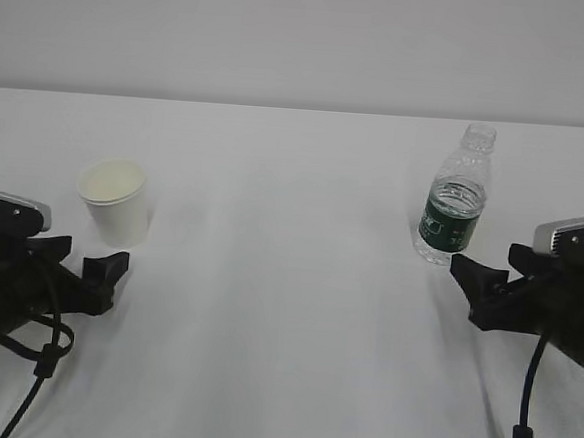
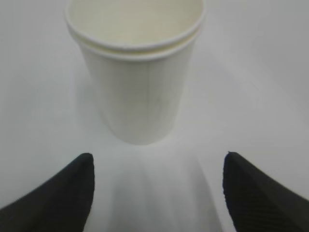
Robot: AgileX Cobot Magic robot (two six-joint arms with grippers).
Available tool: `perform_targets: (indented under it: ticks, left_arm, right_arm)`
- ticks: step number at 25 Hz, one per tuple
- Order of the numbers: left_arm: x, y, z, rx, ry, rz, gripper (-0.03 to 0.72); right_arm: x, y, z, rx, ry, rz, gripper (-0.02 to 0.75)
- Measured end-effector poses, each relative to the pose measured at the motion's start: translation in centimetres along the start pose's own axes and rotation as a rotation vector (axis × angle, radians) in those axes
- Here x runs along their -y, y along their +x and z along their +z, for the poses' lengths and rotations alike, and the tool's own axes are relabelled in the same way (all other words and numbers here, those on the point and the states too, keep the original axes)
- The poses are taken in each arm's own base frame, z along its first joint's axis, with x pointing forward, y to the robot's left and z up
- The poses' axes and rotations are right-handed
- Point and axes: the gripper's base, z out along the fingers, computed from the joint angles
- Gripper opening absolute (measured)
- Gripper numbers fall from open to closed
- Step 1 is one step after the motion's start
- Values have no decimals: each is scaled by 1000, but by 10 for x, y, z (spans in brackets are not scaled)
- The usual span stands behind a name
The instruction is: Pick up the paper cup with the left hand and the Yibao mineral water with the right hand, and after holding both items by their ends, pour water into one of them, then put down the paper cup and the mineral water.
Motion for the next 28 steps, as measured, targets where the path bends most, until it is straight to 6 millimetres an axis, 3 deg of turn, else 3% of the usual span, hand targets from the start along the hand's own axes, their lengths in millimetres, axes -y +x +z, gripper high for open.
perform_targets:
  ticks: [8, 20, 28]
  left_arm:
    - [0, -13, 14, 61, -2, -2, 593]
    - [-1, -15, 16, 68, -11, -6, 593]
    - [-1, -15, 16, 68, -11, -4, 593]
  right_arm:
    - [4, 1, 18, 12, -2, -5, 606]
    - [11, 4, 48, 30, 8, -6, 606]
    - [16, -8, 62, 88, 21, -15, 606]
